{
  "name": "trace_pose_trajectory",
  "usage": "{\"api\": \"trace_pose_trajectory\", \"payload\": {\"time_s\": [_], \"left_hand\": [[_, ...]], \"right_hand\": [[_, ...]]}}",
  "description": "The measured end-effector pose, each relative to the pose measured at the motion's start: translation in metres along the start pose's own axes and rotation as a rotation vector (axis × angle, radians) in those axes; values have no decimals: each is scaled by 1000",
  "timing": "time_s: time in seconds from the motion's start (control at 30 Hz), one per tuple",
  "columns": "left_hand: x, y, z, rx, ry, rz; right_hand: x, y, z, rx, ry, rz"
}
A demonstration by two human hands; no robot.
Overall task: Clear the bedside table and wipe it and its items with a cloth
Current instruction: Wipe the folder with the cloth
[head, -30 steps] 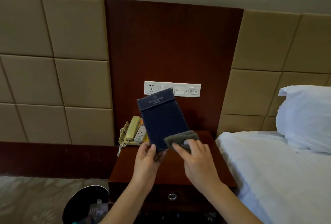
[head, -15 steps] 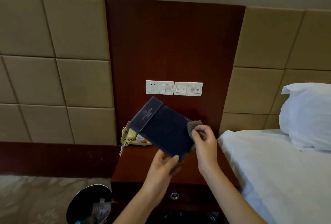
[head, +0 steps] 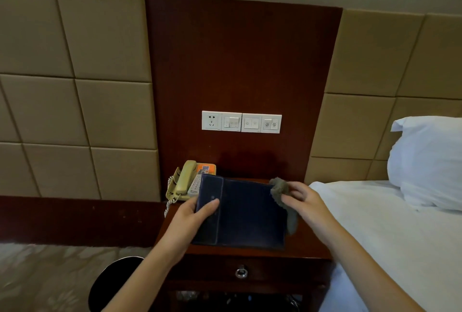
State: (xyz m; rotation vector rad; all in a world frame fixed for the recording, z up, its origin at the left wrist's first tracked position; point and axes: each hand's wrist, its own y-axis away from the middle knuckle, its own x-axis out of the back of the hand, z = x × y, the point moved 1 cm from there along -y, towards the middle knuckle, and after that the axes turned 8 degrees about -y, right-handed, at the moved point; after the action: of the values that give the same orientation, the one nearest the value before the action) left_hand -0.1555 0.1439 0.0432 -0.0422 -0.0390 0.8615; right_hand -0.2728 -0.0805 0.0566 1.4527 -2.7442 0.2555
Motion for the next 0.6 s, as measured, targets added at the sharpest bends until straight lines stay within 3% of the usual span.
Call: {"api": "trace_pose_trajectory", "payload": {"time_s": [0.27,0.4,0.6], "left_hand": [[0,3,14,-70,-83,-83],[-10,6,18,-110,-184,-177],[-5,10,24,-165,-148,-158]], "right_hand": [[-3,-12,-35,211,534,-129],[-40,-9,-54,288,604,-306],[-61,-2,-70,360,590,-295]]}}
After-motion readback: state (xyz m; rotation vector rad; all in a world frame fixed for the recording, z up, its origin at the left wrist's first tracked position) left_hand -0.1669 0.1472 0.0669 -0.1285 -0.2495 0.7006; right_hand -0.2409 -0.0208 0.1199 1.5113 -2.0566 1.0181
